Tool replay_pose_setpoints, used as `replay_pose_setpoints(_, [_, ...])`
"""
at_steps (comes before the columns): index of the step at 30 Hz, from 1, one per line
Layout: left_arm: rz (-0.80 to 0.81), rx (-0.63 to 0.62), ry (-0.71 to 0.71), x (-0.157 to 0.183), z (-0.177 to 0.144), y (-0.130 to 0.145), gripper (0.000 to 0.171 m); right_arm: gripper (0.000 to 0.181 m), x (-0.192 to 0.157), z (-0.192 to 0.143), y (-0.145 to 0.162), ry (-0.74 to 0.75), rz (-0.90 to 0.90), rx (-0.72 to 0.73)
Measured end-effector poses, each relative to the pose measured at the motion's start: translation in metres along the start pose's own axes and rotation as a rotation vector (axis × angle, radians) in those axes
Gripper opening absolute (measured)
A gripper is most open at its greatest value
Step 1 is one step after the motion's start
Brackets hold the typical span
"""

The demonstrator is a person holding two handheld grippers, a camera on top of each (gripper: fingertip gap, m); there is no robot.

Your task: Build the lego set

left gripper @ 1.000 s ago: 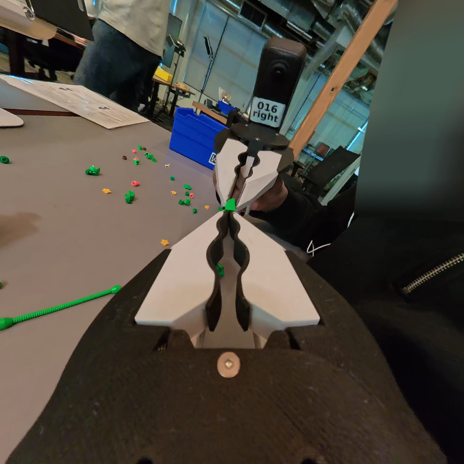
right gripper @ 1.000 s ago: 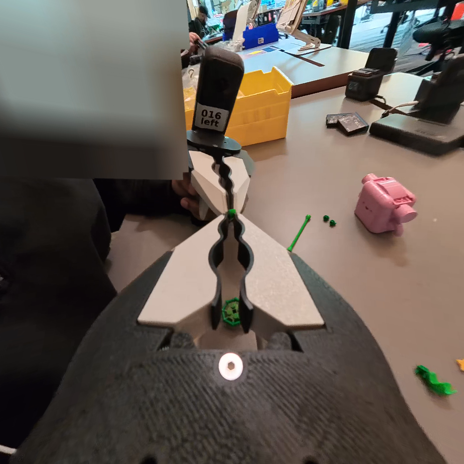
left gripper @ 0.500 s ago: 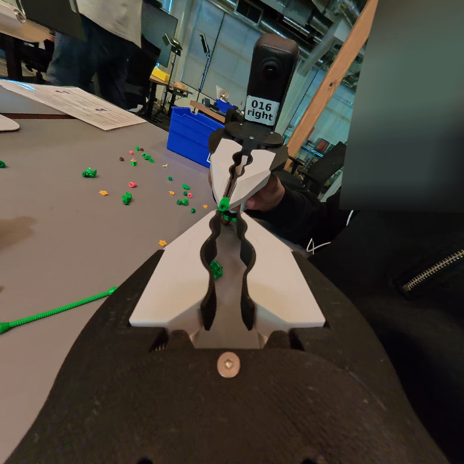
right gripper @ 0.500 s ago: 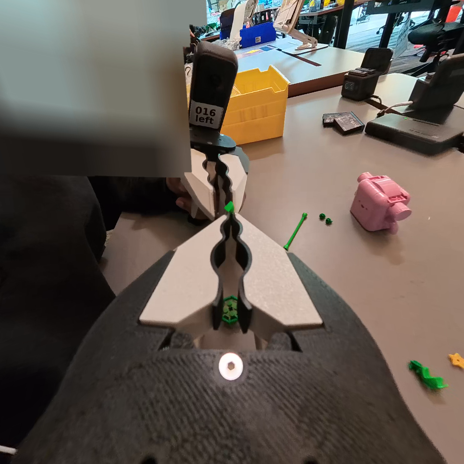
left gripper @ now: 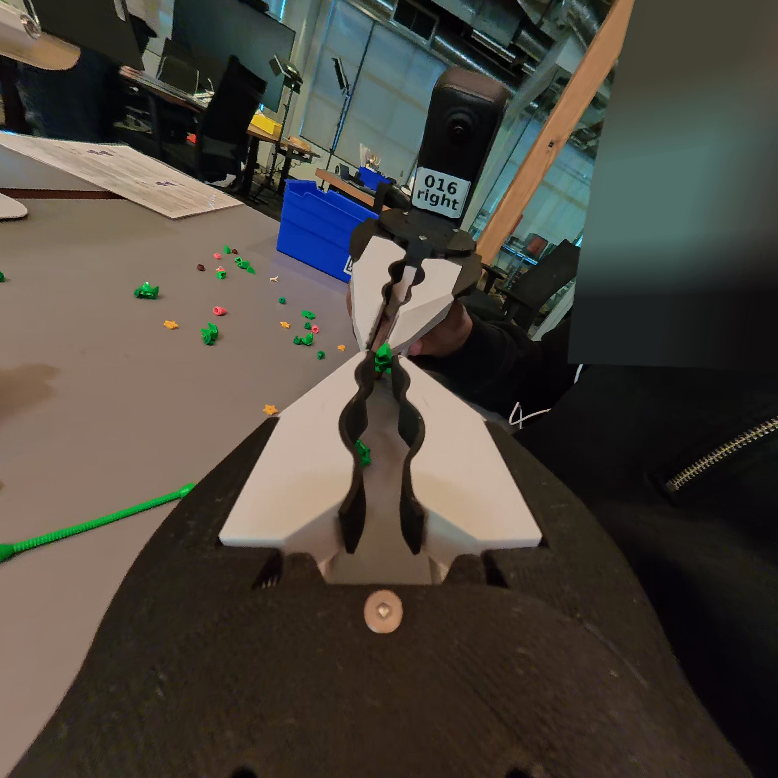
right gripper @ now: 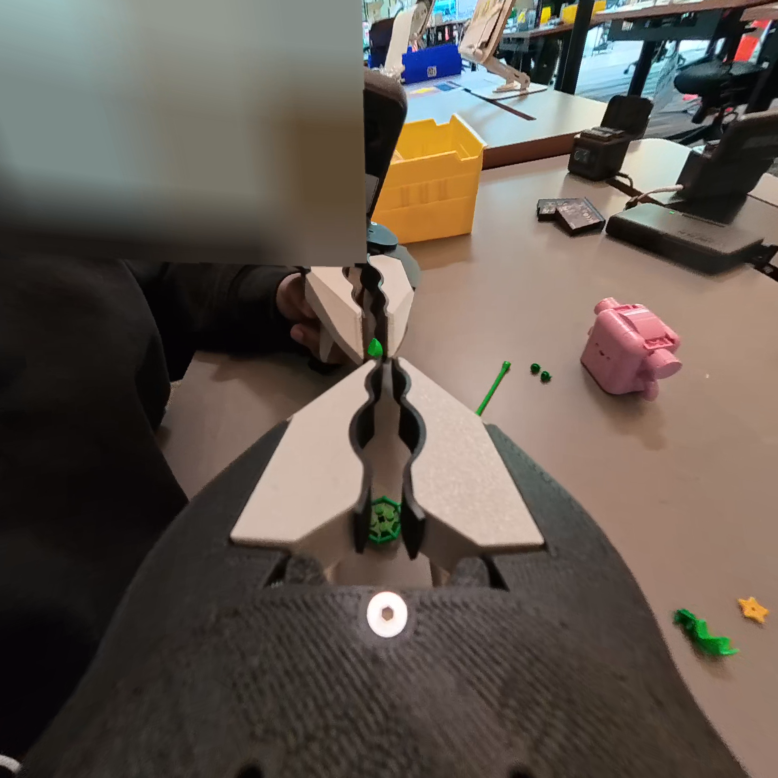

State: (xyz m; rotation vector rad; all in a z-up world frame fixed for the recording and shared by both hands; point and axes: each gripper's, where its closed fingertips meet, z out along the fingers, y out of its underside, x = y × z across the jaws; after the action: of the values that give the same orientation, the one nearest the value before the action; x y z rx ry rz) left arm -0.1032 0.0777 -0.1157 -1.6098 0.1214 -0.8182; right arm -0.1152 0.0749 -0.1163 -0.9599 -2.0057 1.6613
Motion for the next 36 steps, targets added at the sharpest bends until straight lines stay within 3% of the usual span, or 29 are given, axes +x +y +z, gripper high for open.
replay_pose_setpoints(7, [-0.098, 0.020, 0.090, 0.007, -0.001, -0.002, 0.003, 0.014, -0.012, -0.002, -0.007, -0.018, -0.141, 0.050])
replay_pose_setpoints(18, [-0.321, -0.058, 0.363, 0.037, 0.001, 0.010, 0.003, 0.012, -0.048, -0.004, -0.004, -0.202, -0.203, 0.051])
replay_pose_setpoints(28, [-0.346, -0.121, 0.480, 0.055, 0.000, 0.019, 0.002, 0.013, -0.068, -0.006, 0.001, -0.329, -0.164, 0.027])
replay_pose_setpoints(32, [-0.360, -0.189, 0.488, 0.057, 0.002, 0.031, 0.002, 0.019, -0.075, -0.009, 0.014, -0.383, -0.147, -0.048])
replay_pose_setpoints(36, [-0.360, -0.259, 0.507, 0.064, 0.005, 0.044, 0.002, 0.011, -0.080, -0.010, 0.023, -0.404, -0.166, -0.089])
